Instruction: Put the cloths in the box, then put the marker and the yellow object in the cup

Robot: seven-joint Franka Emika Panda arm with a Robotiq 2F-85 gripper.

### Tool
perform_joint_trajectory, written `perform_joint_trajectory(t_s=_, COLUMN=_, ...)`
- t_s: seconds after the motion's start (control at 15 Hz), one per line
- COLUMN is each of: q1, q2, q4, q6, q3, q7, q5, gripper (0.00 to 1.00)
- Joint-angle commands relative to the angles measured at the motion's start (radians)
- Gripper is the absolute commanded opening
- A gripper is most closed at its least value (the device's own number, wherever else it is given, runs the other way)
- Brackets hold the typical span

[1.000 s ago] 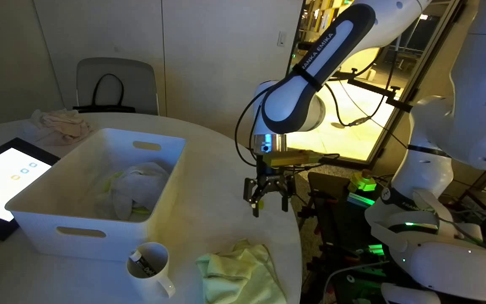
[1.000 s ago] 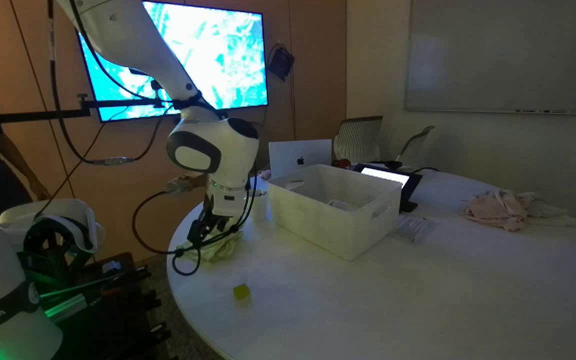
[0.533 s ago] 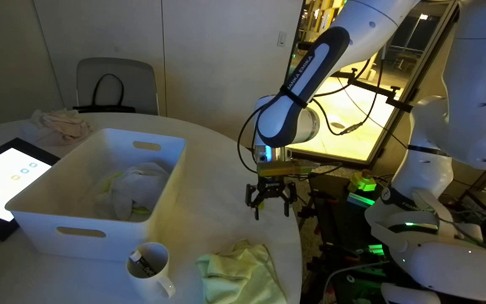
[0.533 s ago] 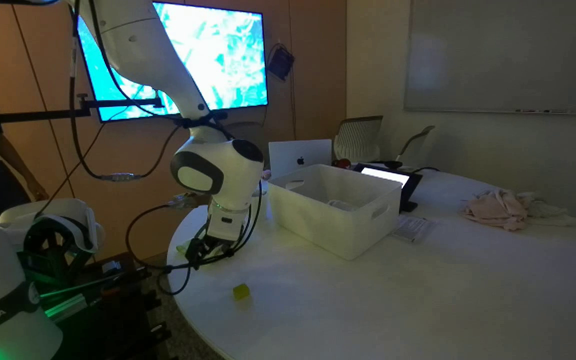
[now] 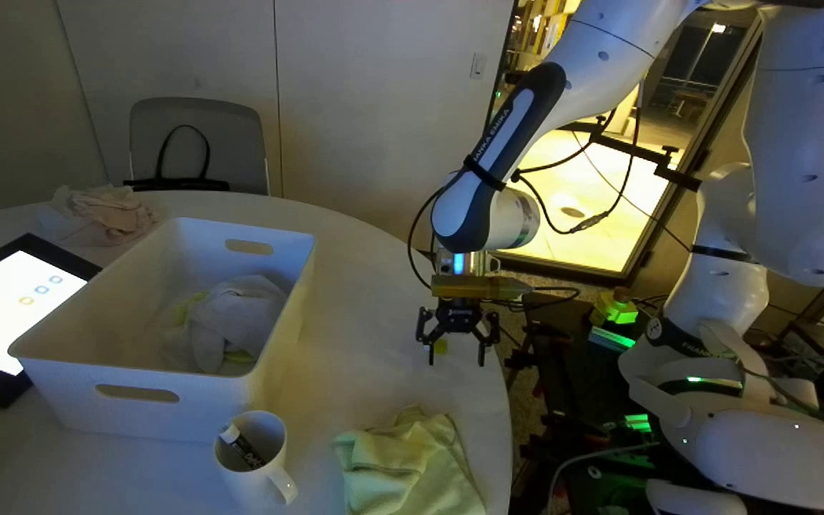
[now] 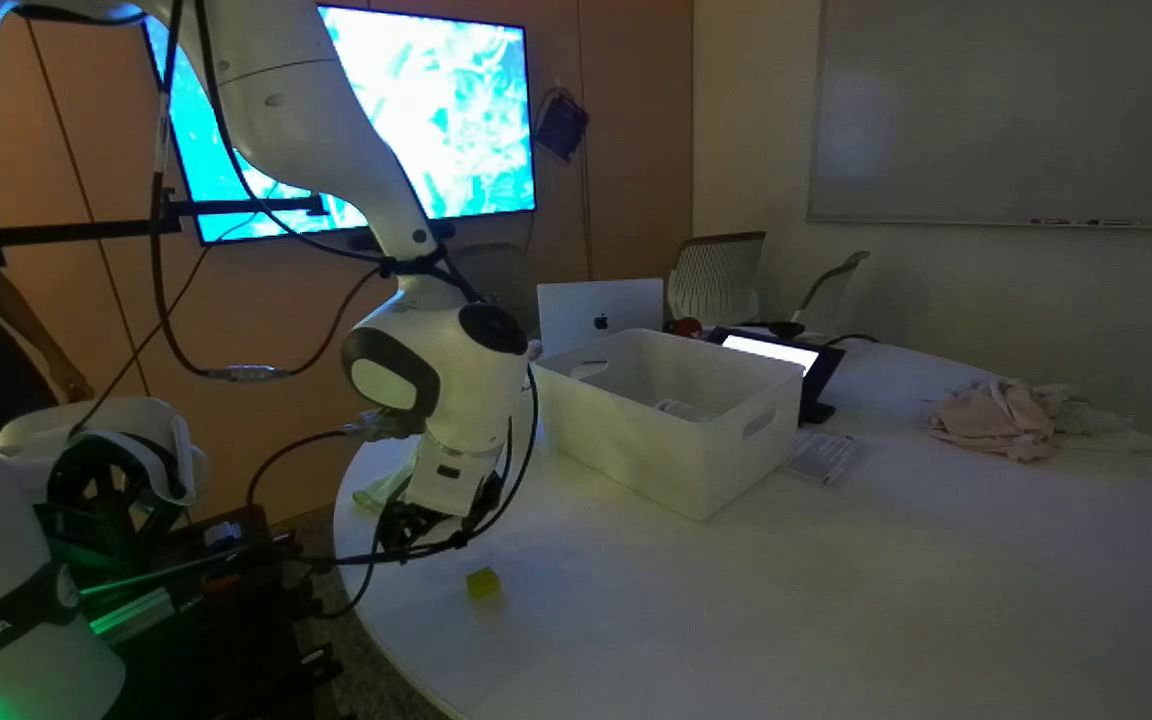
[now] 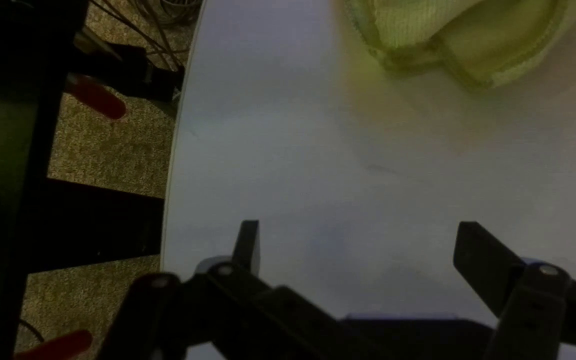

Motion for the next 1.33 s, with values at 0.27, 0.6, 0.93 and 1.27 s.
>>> perform_joint_trajectory(t_s=0.27, q1=0.007, q2=0.063, q4=0.022, q6=0.112, q3=-0.007, q7=0.006, q5=0.070, gripper=1.00)
perform_joint_trajectory(t_s=0.6, q1=0.020, q2=0.097, q4=0.020, q6=0.154, q3=-0.019, q7=0.045, q5=0.053, gripper=1.00)
perform_joint_trajectory(t_s=0.93, q1=0.015, q2=0.097, q4=0.025, q6=0.193, q3=-0.024, q7=0.050, q5=0.056, gripper=1.00)
perform_joint_trajectory(t_s=1.27, q1=0.011, q2=0.134, q4=0.066, q6=0.234, q3=-0.036, q7=0.062, q5=0.048, gripper=1.00)
